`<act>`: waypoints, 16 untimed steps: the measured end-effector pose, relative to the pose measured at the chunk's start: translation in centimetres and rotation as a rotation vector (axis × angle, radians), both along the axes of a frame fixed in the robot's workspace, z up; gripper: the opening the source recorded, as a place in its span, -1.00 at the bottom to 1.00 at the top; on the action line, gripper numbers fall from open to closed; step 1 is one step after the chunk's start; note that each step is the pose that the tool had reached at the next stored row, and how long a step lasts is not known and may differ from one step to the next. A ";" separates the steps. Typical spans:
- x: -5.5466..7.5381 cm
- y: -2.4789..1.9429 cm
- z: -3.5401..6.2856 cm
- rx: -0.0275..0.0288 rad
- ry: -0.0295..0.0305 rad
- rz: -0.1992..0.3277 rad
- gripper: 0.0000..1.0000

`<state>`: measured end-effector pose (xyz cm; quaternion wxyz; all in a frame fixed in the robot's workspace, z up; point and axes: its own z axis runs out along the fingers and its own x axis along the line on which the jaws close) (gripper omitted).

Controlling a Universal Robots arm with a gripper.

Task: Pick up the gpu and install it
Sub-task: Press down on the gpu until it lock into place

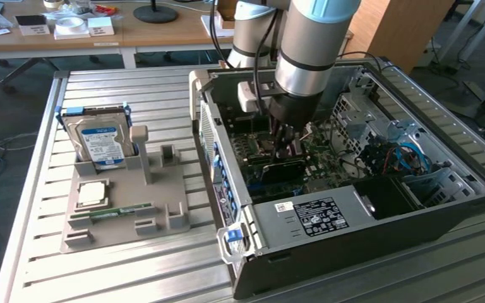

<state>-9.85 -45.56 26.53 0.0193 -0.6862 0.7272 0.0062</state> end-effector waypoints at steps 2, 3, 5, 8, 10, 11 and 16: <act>0.0 -0.01 -0.02 -0.0003 0.0002 0.000 -0.79; 0.0 -0.01 -0.02 -0.0003 0.0002 0.000 -0.79; 0.0 -0.01 -0.03 -0.0002 0.0001 0.000 -0.79; 0.0 -0.01 -0.13 -0.0001 0.0000 0.000 -0.79; 0.0 -0.01 -0.12 -0.0003 0.0002 0.000 -0.79; 0.0 -0.01 -0.12 -0.0003 0.0002 0.000 -0.79; 0.0 -0.01 -0.23 -0.0003 0.0002 0.000 -0.79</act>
